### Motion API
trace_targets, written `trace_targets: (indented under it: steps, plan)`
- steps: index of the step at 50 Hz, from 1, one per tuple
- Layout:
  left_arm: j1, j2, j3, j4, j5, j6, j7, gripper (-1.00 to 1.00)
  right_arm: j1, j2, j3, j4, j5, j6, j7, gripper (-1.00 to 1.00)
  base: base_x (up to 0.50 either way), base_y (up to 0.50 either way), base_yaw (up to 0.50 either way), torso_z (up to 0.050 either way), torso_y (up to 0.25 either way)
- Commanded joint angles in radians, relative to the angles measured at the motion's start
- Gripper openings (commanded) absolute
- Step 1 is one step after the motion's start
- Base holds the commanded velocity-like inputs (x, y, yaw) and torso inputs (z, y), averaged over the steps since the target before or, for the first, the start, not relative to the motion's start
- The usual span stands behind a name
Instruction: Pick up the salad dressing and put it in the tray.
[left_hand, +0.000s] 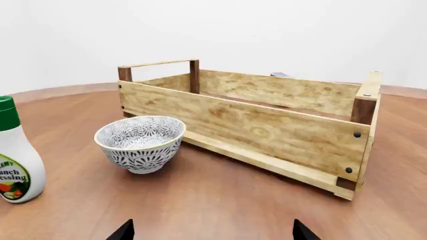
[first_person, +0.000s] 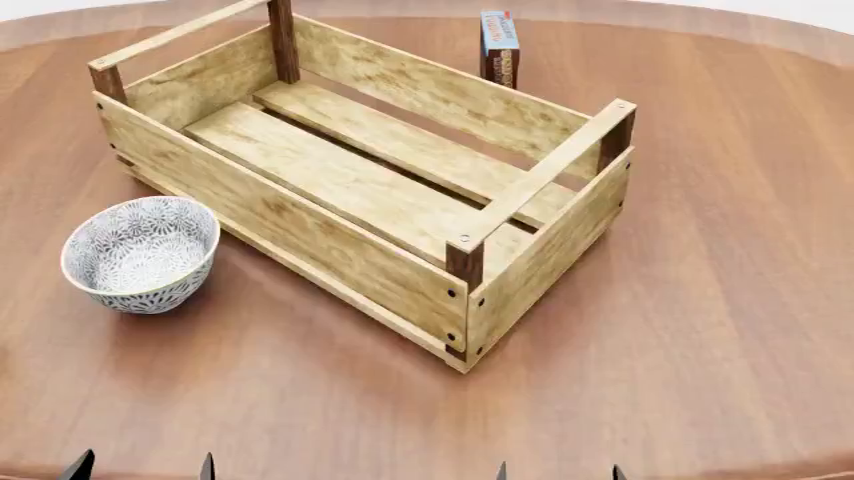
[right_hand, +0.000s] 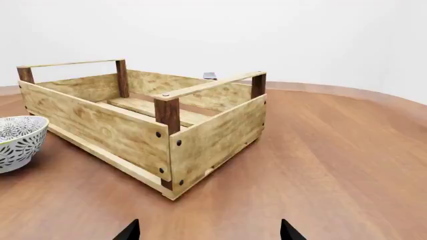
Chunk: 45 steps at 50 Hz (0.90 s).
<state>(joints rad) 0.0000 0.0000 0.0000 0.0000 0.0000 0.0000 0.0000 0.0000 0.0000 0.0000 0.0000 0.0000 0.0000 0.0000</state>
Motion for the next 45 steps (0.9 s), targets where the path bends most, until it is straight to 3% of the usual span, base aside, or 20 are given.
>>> trace_targets:
  steps: [1, 21, 45]
  plan:
    - [0.002, -0.016, 0.019, 0.001, -0.015, 0.005, -0.018, 1.0, -0.005, 0.018, -0.028, -0.008, 0.003, -0.006, 0.017, 1.0, 0.0, 0.0, 0.0, 0.0, 0.0]
    - [0.002, -0.062, 0.075, 0.002, -0.054, 0.014, -0.078, 1.0, -0.013, 0.064, -0.073, -0.019, 0.067, -0.045, 0.052, 1.0, 0.0, 0.0, 0.0, 0.0, 0.0]
    - [-0.01, -0.09, 0.112, -0.003, -0.068, 0.01, -0.12, 1.0, -0.008, 0.092, -0.102, -0.017, 0.099, -0.066, 0.083, 1.0, 0.02, 0.5, 0.0, 0.0, 0.0]
